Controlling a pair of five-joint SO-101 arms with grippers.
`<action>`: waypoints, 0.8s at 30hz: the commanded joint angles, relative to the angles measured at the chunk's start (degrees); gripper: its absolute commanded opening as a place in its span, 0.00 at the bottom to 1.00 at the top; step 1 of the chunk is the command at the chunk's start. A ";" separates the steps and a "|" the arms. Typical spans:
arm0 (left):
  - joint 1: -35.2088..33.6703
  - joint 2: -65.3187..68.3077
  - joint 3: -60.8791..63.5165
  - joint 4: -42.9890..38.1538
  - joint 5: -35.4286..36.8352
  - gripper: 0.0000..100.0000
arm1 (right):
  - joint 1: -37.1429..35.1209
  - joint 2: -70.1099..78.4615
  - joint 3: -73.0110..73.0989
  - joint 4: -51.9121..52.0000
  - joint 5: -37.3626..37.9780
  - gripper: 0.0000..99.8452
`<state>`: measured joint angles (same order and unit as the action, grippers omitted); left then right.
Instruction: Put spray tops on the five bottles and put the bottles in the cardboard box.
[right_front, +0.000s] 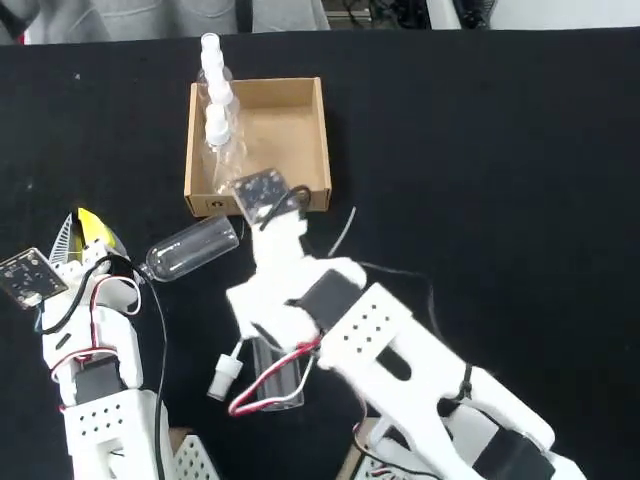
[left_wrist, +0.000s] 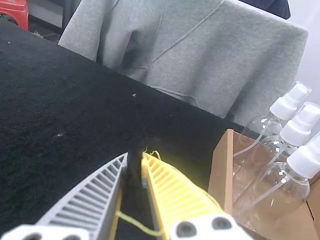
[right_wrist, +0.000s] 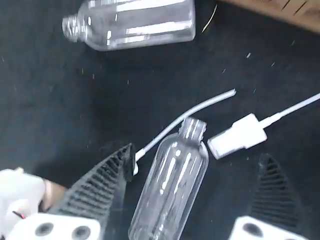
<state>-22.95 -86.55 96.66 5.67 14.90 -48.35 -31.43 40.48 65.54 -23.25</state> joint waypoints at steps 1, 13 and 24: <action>-0.22 -0.18 1.27 0.09 -0.44 0.04 | -1.58 -2.51 0.84 0.62 -0.97 0.33; -0.22 -0.18 1.27 0.09 -0.44 0.04 | -5.63 -2.42 1.98 0.26 -8.09 0.33; -0.22 -0.18 1.27 0.18 -0.44 0.04 | -6.33 5.93 1.45 -1.41 -8.18 0.33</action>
<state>-22.95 -86.55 96.66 5.67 14.90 -53.54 -27.65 42.68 65.63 -30.73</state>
